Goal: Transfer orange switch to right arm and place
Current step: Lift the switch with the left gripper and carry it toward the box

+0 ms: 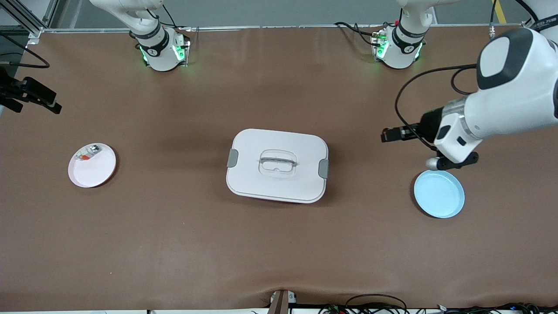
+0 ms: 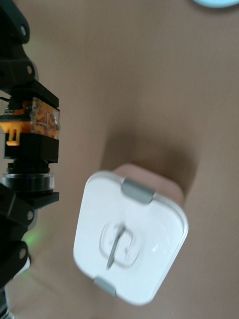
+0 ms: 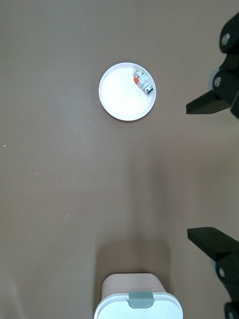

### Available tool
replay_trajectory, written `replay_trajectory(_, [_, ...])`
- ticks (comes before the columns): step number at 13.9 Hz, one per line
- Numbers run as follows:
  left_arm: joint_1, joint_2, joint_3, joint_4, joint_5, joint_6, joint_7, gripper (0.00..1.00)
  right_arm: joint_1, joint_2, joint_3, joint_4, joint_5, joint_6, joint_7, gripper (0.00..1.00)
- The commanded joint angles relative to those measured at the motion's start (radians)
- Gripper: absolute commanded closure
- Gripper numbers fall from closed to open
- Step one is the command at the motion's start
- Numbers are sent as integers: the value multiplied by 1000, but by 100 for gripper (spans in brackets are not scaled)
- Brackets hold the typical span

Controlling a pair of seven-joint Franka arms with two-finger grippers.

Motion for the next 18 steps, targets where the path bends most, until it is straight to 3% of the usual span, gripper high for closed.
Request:
replay_trajectory(1, [4, 3, -50, 37, -64, -3, -104, 72, 4, -5, -3, 9, -7, -11, 15, 0])
replay_trajectory(7, [-19, 12, -233, 46, -81, 221, -421, 71, 1, -5, -3, 14, -7, -9, 46, 0])
replay_trajectory(12, [-189, 46, -234, 46, -67, 465, -692, 71, -11, 1, -11, 46, -9, -2, 44, 0])
replay_trajectory(16, [-266, 68, -234, 46, -75, 568, -882, 71, -23, 128, -11, 58, -12, 0, 37, 0])
replay_trajectory(18, [-281, 83, -234, 46, -72, 614, -1012, 71, -34, 123, -7, 55, -12, -21, 6, 0])
